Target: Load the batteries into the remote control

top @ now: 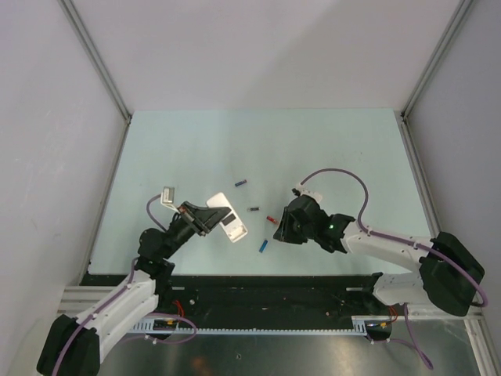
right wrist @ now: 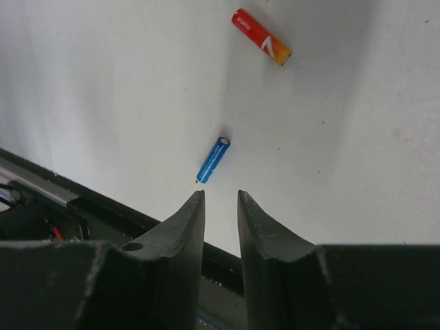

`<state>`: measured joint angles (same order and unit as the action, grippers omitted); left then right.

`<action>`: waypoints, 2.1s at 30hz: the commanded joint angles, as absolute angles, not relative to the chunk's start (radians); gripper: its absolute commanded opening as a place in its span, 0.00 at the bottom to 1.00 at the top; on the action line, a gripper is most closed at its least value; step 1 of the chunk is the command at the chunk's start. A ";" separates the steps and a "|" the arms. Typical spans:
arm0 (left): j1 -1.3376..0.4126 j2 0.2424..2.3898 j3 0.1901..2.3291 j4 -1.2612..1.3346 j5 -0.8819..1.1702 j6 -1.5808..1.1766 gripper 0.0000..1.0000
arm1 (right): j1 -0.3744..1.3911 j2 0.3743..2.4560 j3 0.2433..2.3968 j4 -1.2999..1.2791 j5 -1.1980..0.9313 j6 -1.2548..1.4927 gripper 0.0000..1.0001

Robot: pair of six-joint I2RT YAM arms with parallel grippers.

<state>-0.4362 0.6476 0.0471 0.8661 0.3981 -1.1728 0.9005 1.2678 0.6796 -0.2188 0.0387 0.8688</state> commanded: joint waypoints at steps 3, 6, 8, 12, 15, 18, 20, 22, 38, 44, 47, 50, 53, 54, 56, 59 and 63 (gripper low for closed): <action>-0.439 0.606 -0.071 0.902 0.334 -1.219 0.00 | 0.922 1.342 0.767 -0.277 0.133 1.025 0.28; -0.439 0.601 -0.071 0.891 0.324 -1.220 0.00 | 0.949 1.419 0.817 -0.301 0.149 1.066 0.28; -0.439 0.598 -0.069 0.881 0.313 -1.218 0.00 | 0.969 1.478 0.853 -0.320 0.156 1.074 0.32; -0.439 0.586 -0.069 0.853 0.282 -1.213 0.00 | 0.988 1.563 0.948 -0.409 0.199 1.088 0.48; -0.439 0.565 -0.074 0.824 0.250 -1.215 0.00 | 0.985 1.595 0.977 -0.452 0.215 1.103 0.50; -0.437 0.552 -0.072 0.804 0.229 -1.212 0.00 | 0.983 1.621 0.997 -0.477 0.218 1.114 0.49; -0.439 0.554 -0.072 0.795 0.222 -1.213 0.00 | 0.985 1.641 1.017 -0.498 0.224 1.120 0.45; -0.439 0.551 -0.072 0.781 0.216 -1.215 0.00 | 0.986 1.673 1.025 -0.525 0.219 1.126 0.40; -0.443 0.523 -0.084 0.753 0.195 -1.235 0.00 | 0.994 1.758 1.083 -0.545 0.207 1.134 0.37; -0.446 0.522 -0.086 0.750 0.192 -1.233 0.00 | 0.996 1.773 1.085 -0.560 0.199 1.126 0.33; -0.446 0.522 -0.087 0.749 0.192 -1.232 0.00 | 0.999 1.776 1.086 -0.566 0.198 1.123 0.31; -0.446 0.519 -0.089 0.746 0.192 -1.233 0.00 | 1.002 1.778 1.085 -0.569 0.198 1.121 0.27; -0.446 0.522 -0.086 0.746 0.195 -1.235 0.00 | 1.005 1.784 1.085 -0.572 0.196 1.118 0.23; -0.446 0.523 -0.084 0.744 0.195 -1.235 0.00 | 1.005 1.783 1.085 -0.572 0.195 1.117 0.21; -0.446 0.526 -0.083 0.744 0.195 -1.235 0.00 | 1.008 1.786 1.085 -0.575 0.193 1.117 0.19; -0.446 0.531 -0.078 0.742 0.193 -1.236 0.00 | 1.008 1.784 1.085 -0.578 0.196 1.109 0.12; -0.446 0.543 -0.069 0.741 0.193 -1.239 0.00 | 1.002 1.763 1.085 -0.583 0.209 1.082 0.00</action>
<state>-0.4412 0.5354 0.0467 0.7147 0.2066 -1.2167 0.9989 1.7592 1.0718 -0.5415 0.1780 1.1057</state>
